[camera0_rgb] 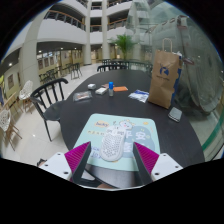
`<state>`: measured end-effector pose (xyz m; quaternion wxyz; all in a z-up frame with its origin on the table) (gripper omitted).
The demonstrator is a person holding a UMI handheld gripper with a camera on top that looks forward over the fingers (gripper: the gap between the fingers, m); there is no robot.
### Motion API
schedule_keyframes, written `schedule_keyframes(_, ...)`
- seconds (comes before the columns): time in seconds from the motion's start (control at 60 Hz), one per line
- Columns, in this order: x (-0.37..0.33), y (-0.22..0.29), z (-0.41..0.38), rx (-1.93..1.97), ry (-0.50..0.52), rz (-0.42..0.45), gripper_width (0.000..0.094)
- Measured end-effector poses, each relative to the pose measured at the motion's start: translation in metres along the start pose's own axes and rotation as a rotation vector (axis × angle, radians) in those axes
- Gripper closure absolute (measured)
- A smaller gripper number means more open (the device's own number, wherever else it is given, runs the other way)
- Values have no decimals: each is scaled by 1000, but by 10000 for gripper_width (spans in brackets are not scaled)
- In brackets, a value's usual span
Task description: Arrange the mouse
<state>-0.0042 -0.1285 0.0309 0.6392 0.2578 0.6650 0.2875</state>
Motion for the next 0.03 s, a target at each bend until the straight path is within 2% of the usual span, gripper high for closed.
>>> schedule_keyframes(0.033, -11, -6, 5, -13, 3, -3, 79)
Point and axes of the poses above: the point between the fingertips, and its own axes, seen from behind it with the camera up: z to the right, y up, x forward, the way the camera looks, the point moved 1 cm from there along -x, backward, against the way the camera looks, and after that the axes turned 8 degrees about -z, right-handed, at the moved point
